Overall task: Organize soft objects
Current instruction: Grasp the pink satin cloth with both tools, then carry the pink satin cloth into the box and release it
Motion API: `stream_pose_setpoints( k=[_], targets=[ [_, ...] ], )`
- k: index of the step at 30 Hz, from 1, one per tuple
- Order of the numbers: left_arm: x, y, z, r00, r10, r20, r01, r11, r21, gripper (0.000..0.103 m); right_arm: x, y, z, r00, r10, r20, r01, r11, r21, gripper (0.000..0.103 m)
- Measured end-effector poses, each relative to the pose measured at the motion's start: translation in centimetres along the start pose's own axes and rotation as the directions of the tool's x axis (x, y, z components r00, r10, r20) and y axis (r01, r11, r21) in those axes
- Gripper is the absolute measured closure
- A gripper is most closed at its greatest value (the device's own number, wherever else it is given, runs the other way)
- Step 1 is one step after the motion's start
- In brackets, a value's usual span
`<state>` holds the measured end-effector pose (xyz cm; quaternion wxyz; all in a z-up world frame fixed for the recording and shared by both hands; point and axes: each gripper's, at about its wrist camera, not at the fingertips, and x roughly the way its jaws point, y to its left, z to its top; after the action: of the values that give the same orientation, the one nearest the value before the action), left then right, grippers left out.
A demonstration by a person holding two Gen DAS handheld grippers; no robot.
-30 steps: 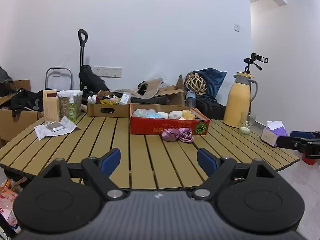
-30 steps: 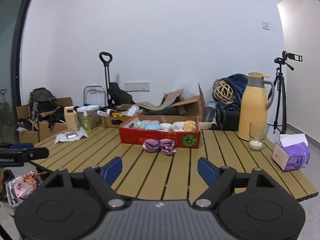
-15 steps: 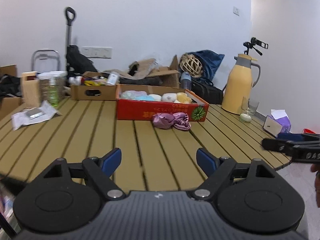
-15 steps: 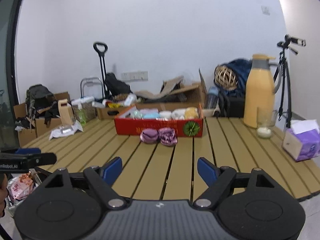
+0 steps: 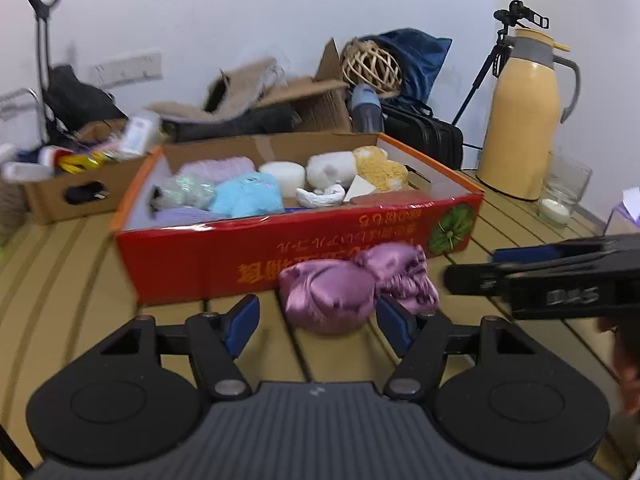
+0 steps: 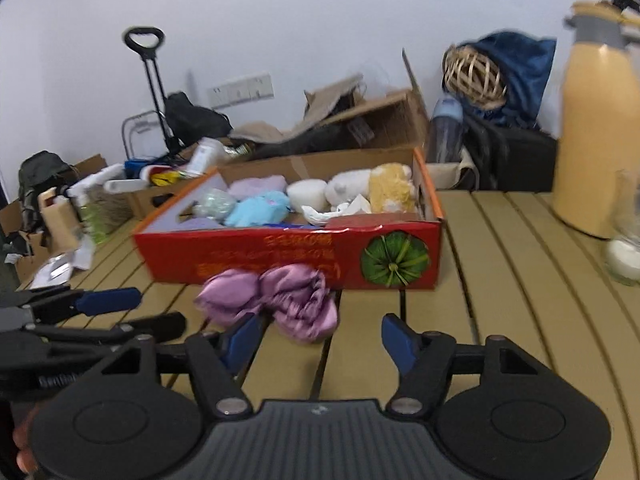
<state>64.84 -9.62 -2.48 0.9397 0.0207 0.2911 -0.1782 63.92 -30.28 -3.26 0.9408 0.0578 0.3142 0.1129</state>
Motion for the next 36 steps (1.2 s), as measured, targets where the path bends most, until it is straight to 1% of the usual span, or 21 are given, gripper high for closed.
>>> stream_pose_setpoints(
  k=[1, 3, 4, 5, 6, 7, 8, 9, 11, 13, 17, 20, 22, 23, 25, 27, 30, 36],
  targets=[
    [1.0, 0.3, 0.4, 1.0, -0.018, -0.011, 0.018, 1.0, -0.014, 0.039, 1.6, -0.2, 0.5, 1.0, 0.002, -0.008, -0.002, 1.0, 0.005, 0.04],
    [3.0, 1.0, 0.9, 0.998, -0.055, -0.042, 0.054, 0.998, -0.034, 0.055, 4.5, -0.7, 1.2, 0.999, -0.004, -0.034, 0.005, 1.0, 0.019, 0.046],
    [3.6, 1.3, 0.9, 0.995, -0.083, -0.054, 0.08, 0.996, -0.045, 0.063, 5.6, -0.9, 1.3, 0.999, -0.004, -0.048, 0.005, 1.0, 0.024, 0.053],
    [3.8, 1.6, 0.7, 0.993, -0.103, -0.049, 0.1, 0.993, -0.064, 0.066, 6.6, -1.0, 1.3, 0.998, 0.005, -0.061, -0.003, 1.0, 0.025, 0.063],
    [3.8, 1.8, 0.7, 0.992, -0.115, -0.042, 0.112, 0.991, -0.071, 0.069, 7.3, -1.0, 1.2, 0.997, 0.015, -0.07, -0.013, 1.0, 0.025, 0.067],
    [3.8, 1.9, 0.5, 0.991, -0.133, -0.035, 0.13, 0.989, -0.074, 0.073, 7.8, -1.0, 0.9, 0.997, 0.026, -0.076, -0.024, 0.999, 0.028, 0.078],
    [3.7, 2.1, 0.3, 0.99, -0.141, -0.03, 0.138, 0.987, -0.085, 0.074, 7.8, -0.8, 0.6, 0.997, 0.034, -0.07, -0.032, 0.999, 0.021, 0.086],
    [3.8, 2.3, 0.2, 0.988, -0.149, -0.028, 0.146, 0.984, -0.097, 0.075, 8.0, -0.6, 0.5, 0.997, 0.037, -0.071, -0.037, 0.999, -0.003, 0.091],
    [3.8, 2.6, 0.1, 0.986, -0.166, -0.029, 0.162, 0.98, -0.117, 0.078, 8.0, 0.1, 0.4, 0.997, 0.026, -0.07, -0.029, 0.999, -0.036, 0.093],
    [3.8, 2.8, 0.2, 0.983, -0.178, -0.033, 0.173, 0.976, -0.134, 0.08, 8.1, 0.2, 0.1, 0.998, 0.025, -0.061, -0.028, 0.999, -0.043, 0.094],
    [3.4, 2.6, 0.3, 0.983, -0.181, -0.035, 0.175, 0.976, -0.13, 0.085, 7.9, -0.2, 0.3, 0.997, 0.044, -0.06, -0.045, 0.999, -0.005, 0.096],
    [1.8, 2.1, 0.4, 0.985, -0.168, -0.029, 0.163, 0.978, -0.127, 0.087, 7.0, 0.0, 0.4, 0.997, 0.05, -0.053, -0.05, 0.999, 0.0, 0.097],
    [-0.5, 1.5, 0.4, 0.987, -0.162, -0.011, 0.16, 0.98, -0.118, 0.088, 5.5, 0.6, 0.5, 0.998, 0.055, -0.037, -0.056, 0.998, -0.013, 0.097],
    [-2.3, 1.0, 0.3, 0.988, -0.154, 0.007, 0.154, 0.982, -0.107, 0.088, 4.4, 0.9, 0.5, 0.998, 0.055, -0.024, -0.055, 0.998, -0.021, 0.097],
    [-5.7, 0.0, -0.1, 0.987, -0.152, 0.046, 0.156, 0.982, -0.102, 0.088, 1.2, 1.9, 0.3, 0.998, 0.069, 0.014, -0.068, 0.997, -0.041, 0.097],
    [-9.8, -0.8, -0.8, 0.983, -0.163, 0.09, 0.172, 0.979, -0.108, 0.088, -2.3, 2.9, -0.2, 0.995, 0.085, 0.056, -0.082, 0.995, -0.057, 0.097],
    [-15.1, -2.2, -2.7, 0.978, -0.172, 0.117, 0.185, 0.977, -0.11, 0.088, -8.3, 4.4, -2.1, 0.987, 0.106, 0.117, -0.098, 0.993, -0.072, 0.097],
    [-23.9, -4.1, -6.3, 0.966, -0.193, 0.172, 0.219, 0.965, -0.147, 0.088, -18.1, 6.9, -6.6, 0.975, 0.15, 0.167, -0.139, 0.987, -0.074, 0.097]
  ],
)
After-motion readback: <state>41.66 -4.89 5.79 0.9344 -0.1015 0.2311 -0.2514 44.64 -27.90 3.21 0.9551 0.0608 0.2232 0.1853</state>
